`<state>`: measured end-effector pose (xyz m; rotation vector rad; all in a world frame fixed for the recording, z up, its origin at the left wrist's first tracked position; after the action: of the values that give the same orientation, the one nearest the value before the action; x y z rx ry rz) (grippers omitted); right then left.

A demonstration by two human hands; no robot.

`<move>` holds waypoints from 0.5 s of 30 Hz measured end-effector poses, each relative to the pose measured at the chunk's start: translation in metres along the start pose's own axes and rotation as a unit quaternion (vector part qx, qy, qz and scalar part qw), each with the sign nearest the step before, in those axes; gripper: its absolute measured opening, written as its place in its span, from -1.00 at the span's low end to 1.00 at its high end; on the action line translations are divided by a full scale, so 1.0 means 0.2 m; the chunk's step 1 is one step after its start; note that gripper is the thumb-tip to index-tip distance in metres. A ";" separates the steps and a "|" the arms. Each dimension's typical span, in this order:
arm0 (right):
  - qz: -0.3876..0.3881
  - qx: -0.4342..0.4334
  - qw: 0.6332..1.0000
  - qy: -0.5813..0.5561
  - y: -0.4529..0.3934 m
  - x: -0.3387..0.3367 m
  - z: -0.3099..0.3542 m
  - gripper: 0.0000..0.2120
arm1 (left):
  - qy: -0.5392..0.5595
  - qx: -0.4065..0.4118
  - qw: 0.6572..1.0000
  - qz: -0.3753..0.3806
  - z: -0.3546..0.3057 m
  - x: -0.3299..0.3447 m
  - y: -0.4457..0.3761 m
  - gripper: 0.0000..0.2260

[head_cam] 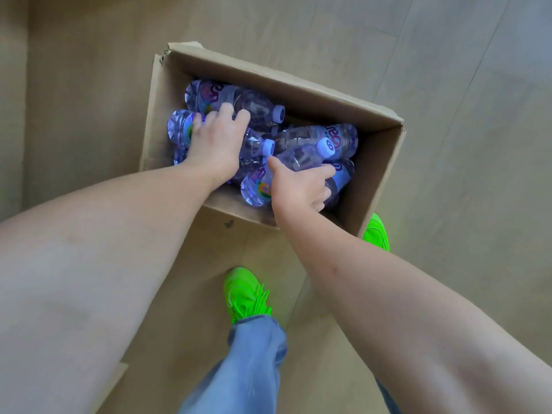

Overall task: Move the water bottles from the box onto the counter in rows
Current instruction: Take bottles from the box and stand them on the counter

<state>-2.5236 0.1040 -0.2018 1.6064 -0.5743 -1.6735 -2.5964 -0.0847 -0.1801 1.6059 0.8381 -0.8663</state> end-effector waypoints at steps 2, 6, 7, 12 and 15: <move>0.031 -0.029 0.999 -0.017 0.05 0.00 0.03 -0.27 | 0.025 -0.016 0.999 -0.023 -0.01 -0.05 0.05 -0.51; 0.070 -0.076 0.994 -0.026 0.13 -0.06 0.06 -0.34 | 0.094 -0.031 0.993 -0.066 -0.03 -0.12 0.17 -0.44; 0.074 -0.090 0.993 -0.018 0.16 -0.09 0.07 -0.36 | 0.109 -0.034 0.991 -0.068 -0.05 -0.14 0.19 -0.44; 0.117 -0.161 0.979 0.035 0.31 -0.31 0.18 -0.42 | 0.258 -0.105 0.955 -0.104 -0.10 -0.32 0.34 -0.50; 0.127 -0.201 0.969 0.063 0.50 -0.49 0.29 -0.48 | 0.337 -0.128 0.924 -0.126 -0.17 -0.56 0.43 -0.52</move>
<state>-2.5659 0.1064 -0.0567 1.2739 -0.3321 -1.3799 -2.5731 -0.0760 -0.0372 1.5875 1.6005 -0.3311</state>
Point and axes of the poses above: each hand's wrist, its own y-axis away from the middle knuckle, its own x-axis out of the palm, z = x × y, the point moved 9 cm from there along -y, towards the middle knuckle, and after that the axes turned 13 degrees about x, right-handed, at the moved point
